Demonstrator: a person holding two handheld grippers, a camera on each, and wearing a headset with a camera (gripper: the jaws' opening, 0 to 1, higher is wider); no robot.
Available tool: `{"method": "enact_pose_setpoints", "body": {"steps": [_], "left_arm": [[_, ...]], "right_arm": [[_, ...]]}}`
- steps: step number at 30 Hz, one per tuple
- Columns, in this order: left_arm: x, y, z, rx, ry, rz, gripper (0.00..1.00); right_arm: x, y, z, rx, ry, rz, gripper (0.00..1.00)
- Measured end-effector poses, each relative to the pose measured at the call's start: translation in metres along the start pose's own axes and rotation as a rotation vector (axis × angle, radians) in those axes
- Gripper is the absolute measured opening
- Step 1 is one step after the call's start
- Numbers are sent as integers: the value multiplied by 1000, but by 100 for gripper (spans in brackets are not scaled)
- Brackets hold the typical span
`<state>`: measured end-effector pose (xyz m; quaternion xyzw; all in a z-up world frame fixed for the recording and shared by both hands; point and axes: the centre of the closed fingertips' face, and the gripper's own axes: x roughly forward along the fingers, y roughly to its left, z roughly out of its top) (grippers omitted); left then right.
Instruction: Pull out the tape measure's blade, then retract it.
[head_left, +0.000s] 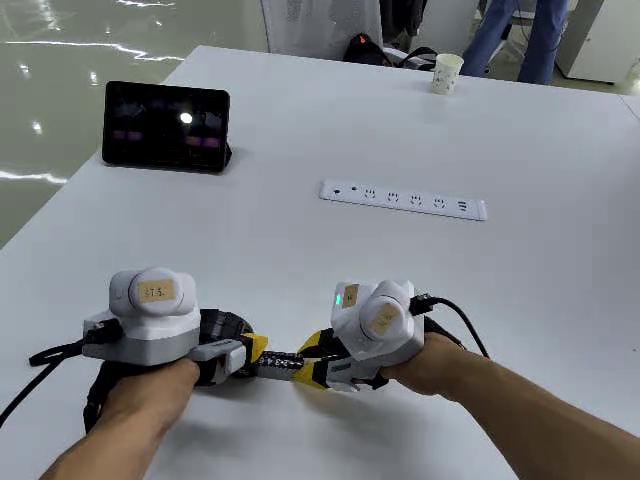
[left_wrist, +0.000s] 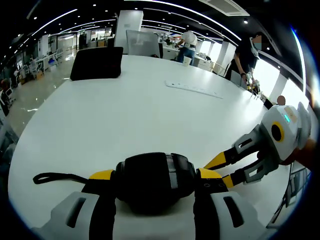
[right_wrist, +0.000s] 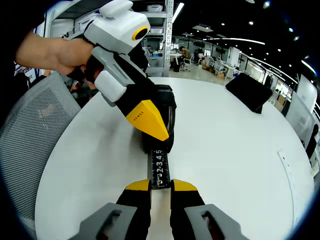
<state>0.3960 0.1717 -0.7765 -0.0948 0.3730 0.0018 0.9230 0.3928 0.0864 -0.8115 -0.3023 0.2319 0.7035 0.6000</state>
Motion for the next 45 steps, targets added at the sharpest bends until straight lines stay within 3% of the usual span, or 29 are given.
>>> {"method": "enact_pose_setpoints", "body": {"steps": [29,45], "left_arm": [[0,0,0,-8,4,-14,58],[-2,-1,-1,0,7,-12,59]], "right_arm": [[21,4,30,-23,-26,11,11],[24,4,28,-40,-19,14,12]]}}
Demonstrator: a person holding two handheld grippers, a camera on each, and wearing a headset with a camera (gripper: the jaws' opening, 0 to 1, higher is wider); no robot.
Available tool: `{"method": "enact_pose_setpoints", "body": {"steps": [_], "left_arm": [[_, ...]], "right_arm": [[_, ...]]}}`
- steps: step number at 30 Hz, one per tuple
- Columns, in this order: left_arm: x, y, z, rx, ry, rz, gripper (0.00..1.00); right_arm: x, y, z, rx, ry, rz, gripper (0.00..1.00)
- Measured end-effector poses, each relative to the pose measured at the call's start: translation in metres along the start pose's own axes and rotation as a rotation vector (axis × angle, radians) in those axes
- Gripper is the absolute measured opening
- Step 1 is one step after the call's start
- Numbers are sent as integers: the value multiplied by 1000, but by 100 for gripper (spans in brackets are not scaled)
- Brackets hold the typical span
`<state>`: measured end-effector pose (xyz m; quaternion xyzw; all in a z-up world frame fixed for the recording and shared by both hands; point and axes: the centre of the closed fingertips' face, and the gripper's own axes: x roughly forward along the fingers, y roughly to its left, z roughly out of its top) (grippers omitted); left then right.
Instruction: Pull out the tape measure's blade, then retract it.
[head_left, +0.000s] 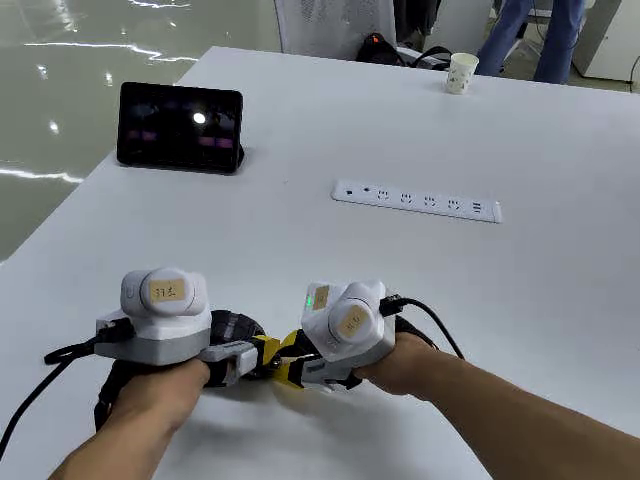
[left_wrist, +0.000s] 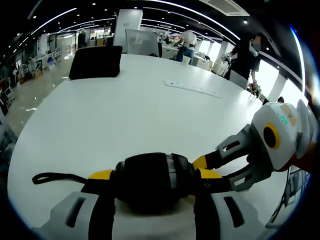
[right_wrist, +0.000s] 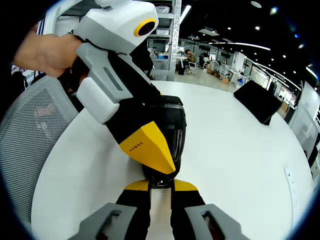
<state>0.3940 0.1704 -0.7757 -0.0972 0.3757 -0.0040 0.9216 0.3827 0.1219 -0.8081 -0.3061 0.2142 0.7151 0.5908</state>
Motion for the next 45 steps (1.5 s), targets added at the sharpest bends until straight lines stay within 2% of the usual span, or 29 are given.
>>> {"method": "enact_pose_setpoints", "body": {"steps": [27,36,45], "left_arm": [[1,0,1,0,-13,13,62],[-2,3,-1,12,-6,26,67],[-11,6,-10,40,7,24,68]], "right_arm": [[-2,-1,-2,-6,25,-23,13],[-11,-3,-1,11,17,-48,18],[-23,0,-14,13,42,-76,22]]}}
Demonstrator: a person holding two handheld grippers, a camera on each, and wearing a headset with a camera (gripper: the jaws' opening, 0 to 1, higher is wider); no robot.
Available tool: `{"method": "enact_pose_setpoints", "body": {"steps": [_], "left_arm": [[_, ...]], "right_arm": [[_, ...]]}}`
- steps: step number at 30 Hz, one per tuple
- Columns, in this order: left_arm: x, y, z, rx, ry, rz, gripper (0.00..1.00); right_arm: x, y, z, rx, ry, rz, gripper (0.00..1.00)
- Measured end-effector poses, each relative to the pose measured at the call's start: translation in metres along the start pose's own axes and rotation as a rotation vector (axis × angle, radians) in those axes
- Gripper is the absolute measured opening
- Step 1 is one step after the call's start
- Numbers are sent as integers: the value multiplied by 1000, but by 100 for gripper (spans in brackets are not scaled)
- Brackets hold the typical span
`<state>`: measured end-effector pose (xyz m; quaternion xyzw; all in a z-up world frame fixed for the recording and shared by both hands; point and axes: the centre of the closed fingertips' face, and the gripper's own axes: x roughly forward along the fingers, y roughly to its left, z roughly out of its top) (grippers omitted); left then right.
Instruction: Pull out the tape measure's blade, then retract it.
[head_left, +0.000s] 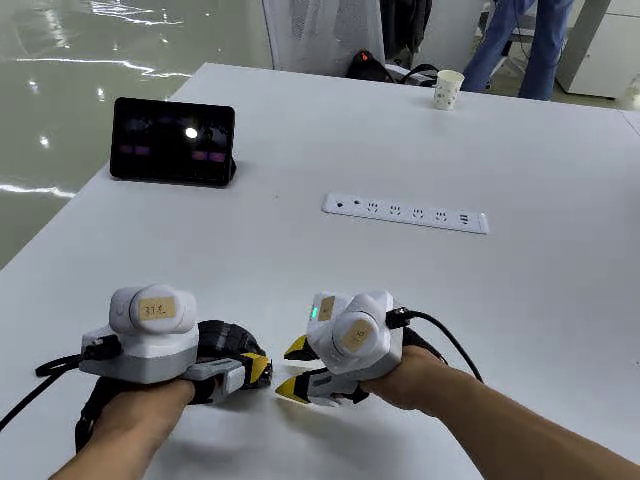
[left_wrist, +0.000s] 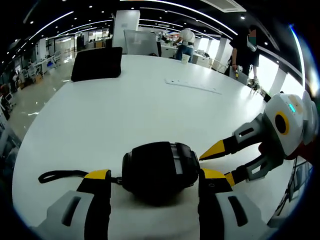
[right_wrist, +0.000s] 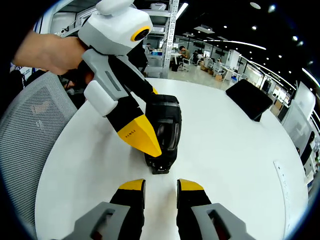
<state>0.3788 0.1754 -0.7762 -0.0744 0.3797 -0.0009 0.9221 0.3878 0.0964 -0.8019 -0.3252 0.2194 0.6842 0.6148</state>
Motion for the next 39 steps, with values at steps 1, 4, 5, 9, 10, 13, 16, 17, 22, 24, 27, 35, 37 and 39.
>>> {"method": "enact_pose_setpoints", "body": {"steps": [1,4,5,9,10,13,16,17,22,24,27,35,37,39], "left_arm": [[-1,0,-1,3,1,1,67],[-5,2,-8,29,21,5,66],[-5,3,-8,28,22,3,66],[-9,3,-12,41,30,-1,68],[-9,3,-13,46,32,-1,68],[-11,1,-15,62,38,-7,69],[-14,-1,-18,86,43,-16,71],[-15,-2,-19,93,43,-20,71],[-18,-5,-20,126,33,-49,74],[-21,-8,-19,133,17,-62,75],[-22,-9,-20,140,8,-75,77],[-27,-13,-23,173,-2,-113,80],[-29,-13,-24,181,-3,-120,81],[-30,-13,-25,204,-5,-129,82]], "right_arm": [[-1,0,-1,2,1,-3,23],[-8,3,-6,16,9,-16,25],[-10,4,-7,17,11,-19,26],[-18,6,-11,29,12,-39,27],[-19,6,-12,33,11,-40,28],[-24,7,-17,53,17,-57,31],[-31,6,-20,76,11,-77,33],[-34,6,-21,88,11,-85,34],[-46,8,-27,116,10,-100,40],[-51,10,-30,119,14,-103,42],[-57,12,-33,139,11,-118,44],[-72,18,-39,205,-25,-151,48],[-75,19,-41,224,-39,-159,49],[-78,20,-43,248,-53,-166,50]]}}
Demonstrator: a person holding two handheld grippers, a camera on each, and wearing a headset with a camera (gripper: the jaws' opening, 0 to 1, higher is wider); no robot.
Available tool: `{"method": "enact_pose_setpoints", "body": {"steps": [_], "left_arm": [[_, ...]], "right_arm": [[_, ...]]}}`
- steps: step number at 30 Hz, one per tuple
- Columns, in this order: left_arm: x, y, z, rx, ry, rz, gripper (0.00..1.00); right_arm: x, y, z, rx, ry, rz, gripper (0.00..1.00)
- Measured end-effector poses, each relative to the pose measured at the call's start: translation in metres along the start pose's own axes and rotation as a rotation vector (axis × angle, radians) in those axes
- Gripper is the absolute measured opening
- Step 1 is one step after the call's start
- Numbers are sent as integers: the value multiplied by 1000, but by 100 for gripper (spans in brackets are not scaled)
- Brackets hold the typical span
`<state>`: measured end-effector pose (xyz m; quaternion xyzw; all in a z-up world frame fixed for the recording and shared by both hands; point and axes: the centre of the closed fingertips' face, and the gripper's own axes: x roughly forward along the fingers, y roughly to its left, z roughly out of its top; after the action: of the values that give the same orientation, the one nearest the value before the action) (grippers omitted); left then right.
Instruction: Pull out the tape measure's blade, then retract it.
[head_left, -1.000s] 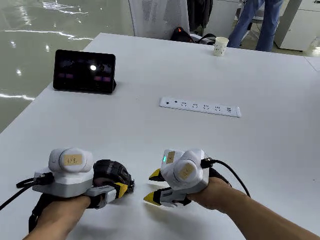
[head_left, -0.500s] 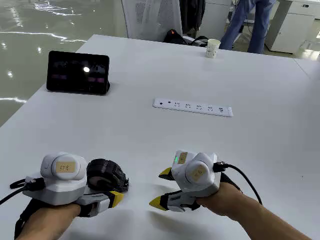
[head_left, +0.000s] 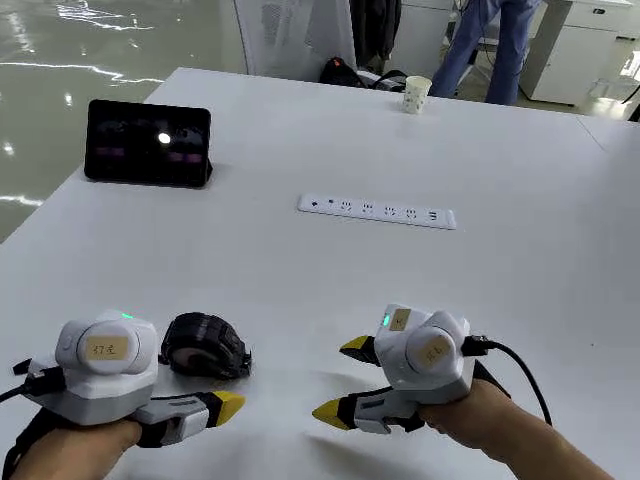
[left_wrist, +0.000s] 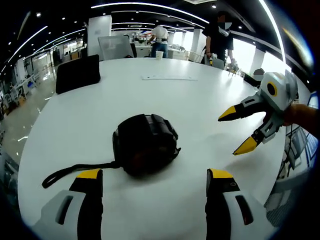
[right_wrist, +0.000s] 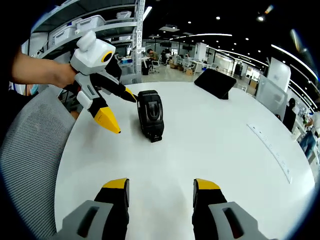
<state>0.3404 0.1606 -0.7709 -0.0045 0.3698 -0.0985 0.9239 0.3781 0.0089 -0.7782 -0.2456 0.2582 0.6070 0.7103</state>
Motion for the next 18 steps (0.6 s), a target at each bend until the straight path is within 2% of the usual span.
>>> {"method": "enact_pose_setpoints", "body": {"steps": [7,18], "left_arm": [[-3,-2,-1,20,-10,-34,86],[-10,-3,4,67,-71,-81,87]], "right_arm": [[-9,-3,-6,48,-38,-25,55],[-26,-2,-16,99,-67,-67,61]]}}
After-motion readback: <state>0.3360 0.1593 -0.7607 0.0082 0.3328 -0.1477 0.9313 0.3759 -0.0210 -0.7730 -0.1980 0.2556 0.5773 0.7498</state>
